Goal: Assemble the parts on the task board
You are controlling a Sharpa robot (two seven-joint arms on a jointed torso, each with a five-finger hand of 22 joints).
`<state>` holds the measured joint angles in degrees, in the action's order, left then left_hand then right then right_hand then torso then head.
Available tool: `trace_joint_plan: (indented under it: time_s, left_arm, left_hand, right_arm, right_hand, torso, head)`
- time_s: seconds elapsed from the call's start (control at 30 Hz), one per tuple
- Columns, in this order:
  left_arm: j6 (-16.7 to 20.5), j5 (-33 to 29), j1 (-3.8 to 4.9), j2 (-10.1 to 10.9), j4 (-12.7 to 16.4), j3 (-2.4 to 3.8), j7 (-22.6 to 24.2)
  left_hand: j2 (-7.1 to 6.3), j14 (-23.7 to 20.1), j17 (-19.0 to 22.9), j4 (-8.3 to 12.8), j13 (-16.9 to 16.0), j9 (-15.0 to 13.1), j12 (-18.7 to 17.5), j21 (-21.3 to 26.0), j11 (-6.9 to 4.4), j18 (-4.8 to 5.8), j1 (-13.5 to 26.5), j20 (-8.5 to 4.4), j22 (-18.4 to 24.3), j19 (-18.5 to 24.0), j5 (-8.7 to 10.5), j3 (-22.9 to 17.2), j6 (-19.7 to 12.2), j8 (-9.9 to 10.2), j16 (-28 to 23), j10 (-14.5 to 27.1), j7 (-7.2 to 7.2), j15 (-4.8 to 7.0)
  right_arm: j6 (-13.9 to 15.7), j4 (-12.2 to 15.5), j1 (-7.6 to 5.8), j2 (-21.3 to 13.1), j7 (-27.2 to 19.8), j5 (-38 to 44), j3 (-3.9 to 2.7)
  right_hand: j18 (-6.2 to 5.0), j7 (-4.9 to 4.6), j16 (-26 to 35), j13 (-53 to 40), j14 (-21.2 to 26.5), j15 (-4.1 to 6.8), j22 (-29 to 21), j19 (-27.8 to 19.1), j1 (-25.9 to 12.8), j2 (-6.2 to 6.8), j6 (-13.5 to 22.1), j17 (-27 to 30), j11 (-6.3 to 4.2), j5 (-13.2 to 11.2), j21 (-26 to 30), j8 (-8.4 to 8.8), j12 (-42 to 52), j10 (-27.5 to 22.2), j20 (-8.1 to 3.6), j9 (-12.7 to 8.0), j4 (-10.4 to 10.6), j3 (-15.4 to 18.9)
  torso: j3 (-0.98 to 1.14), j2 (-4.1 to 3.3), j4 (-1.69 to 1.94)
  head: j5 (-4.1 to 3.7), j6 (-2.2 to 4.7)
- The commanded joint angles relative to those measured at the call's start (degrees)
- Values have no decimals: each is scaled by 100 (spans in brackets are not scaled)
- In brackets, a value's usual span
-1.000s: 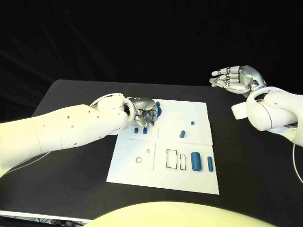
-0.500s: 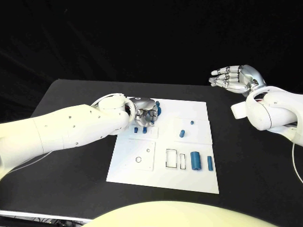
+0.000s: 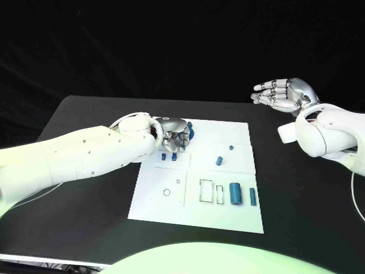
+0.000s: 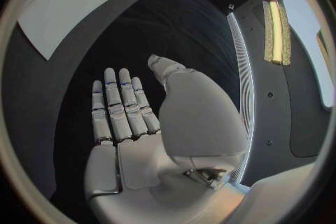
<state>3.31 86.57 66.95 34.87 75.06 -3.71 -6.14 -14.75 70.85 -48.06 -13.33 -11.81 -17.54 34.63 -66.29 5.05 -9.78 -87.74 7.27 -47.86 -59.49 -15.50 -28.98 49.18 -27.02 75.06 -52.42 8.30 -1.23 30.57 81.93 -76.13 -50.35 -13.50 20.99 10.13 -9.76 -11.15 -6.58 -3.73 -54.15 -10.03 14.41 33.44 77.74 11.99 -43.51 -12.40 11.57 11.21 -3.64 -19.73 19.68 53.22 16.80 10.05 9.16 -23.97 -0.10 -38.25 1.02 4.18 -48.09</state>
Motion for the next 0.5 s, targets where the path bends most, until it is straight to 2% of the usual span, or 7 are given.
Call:
trace_joint_plan:
  time_s: [0.03,0.13,0.23,0.5]
  left_arm:
    - [-180,33,-27,-4,0,-16,-75]
    - [-51,43,-29,-3,9,-17,-46]
    - [108,40,-30,-2,13,-17,9]
    - [435,-11,-33,5,20,-17,129]
  left_hand:
    - [14,116,-163,34,6,3,20,-64,-29,81,-67,-20,-74,-74,19,-68,108,10,116,-121,-9,22]
    - [56,381,-562,137,27,0,-19,-217,-86,113,-92,-77,-270,-203,29,-170,276,44,336,-376,-30,77]
    - [71,498,-738,198,39,-5,-65,-336,-119,146,-83,-100,-441,-323,33,-227,380,75,427,-529,-52,108]
    - [58,666,-907,290,99,-47,-365,-501,-186,192,84,-153,-672,-508,23,-356,657,191,515,-862,-115,173]
  right_arm:
    - [-90,8,2,3,-44,57,-1]
    - [-91,8,2,7,-45,57,-1]
    - [-92,9,2,9,-47,57,-1]
    - [-94,10,2,9,-48,59,-1]
  right_hand:
    - [-20,-397,16,4,-9,-7,-6,41,18,-35,-11,5,-1,-1,-10,23,-13,1,-9,-5,-34,-7]
    - [-20,-397,16,4,-9,-7,-6,41,18,-35,-11,5,-1,-1,-10,23,-13,1,-9,-5,-34,-7]
    - [-20,-397,16,4,-9,-7,-6,41,18,-35,-11,5,-1,-1,-10,23,-13,1,-9,-5,-34,-7]
    - [-20,-397,16,4,-9,-7,-6,41,18,-35,-11,5,-1,-1,-10,23,-13,1,-9,-5,-34,-7]
  torso:
    - [-3,1,4]
    - [-5,0,3]
    - [-5,2,3]
    - [-3,2,2]
  head:
    - [-1,-3]
    - [1,0]
    - [1,3]
    - [9,14]
